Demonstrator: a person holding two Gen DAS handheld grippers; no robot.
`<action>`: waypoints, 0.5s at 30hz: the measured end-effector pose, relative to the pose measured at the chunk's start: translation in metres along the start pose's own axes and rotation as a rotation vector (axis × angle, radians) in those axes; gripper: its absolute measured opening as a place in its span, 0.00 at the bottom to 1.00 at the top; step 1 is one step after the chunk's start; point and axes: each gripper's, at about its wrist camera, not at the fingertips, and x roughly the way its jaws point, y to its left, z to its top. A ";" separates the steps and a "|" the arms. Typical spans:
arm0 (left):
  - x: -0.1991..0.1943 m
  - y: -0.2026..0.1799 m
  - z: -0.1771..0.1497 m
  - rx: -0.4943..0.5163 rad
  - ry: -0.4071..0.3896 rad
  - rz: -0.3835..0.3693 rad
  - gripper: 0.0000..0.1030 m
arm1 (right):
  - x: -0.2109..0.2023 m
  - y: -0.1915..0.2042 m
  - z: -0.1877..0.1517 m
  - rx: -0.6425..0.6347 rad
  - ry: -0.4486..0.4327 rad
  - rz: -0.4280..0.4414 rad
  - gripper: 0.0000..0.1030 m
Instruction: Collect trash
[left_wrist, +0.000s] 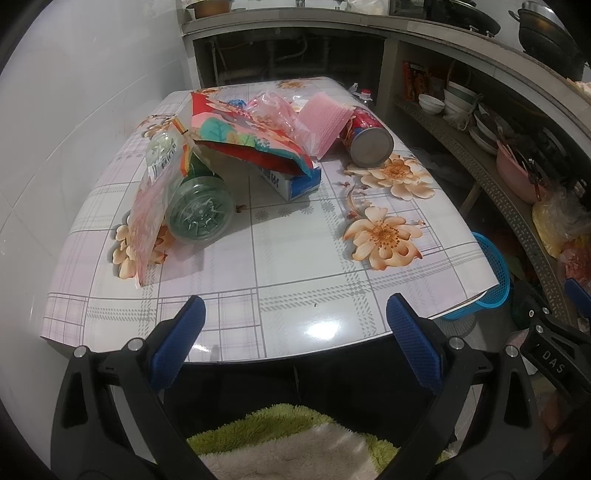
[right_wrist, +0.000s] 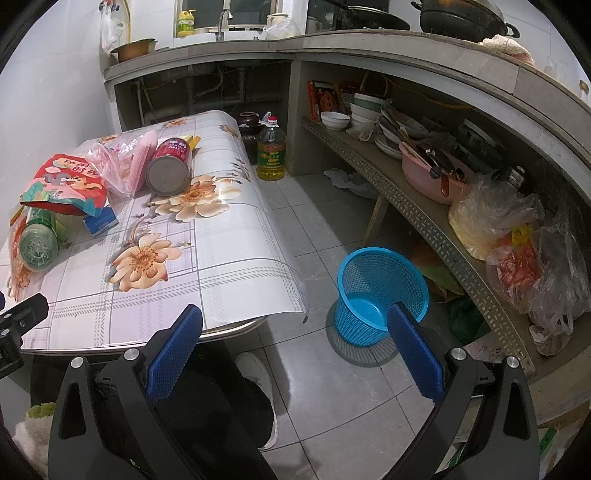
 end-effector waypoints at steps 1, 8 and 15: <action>0.000 0.000 0.000 0.000 0.001 0.001 0.92 | 0.000 0.000 0.000 0.000 0.000 0.001 0.94; 0.001 0.000 -0.001 -0.001 0.006 0.002 0.92 | 0.000 0.001 0.001 0.000 0.001 0.001 0.94; 0.002 0.000 -0.001 -0.004 0.011 0.002 0.92 | 0.000 0.000 0.000 0.001 0.001 0.002 0.94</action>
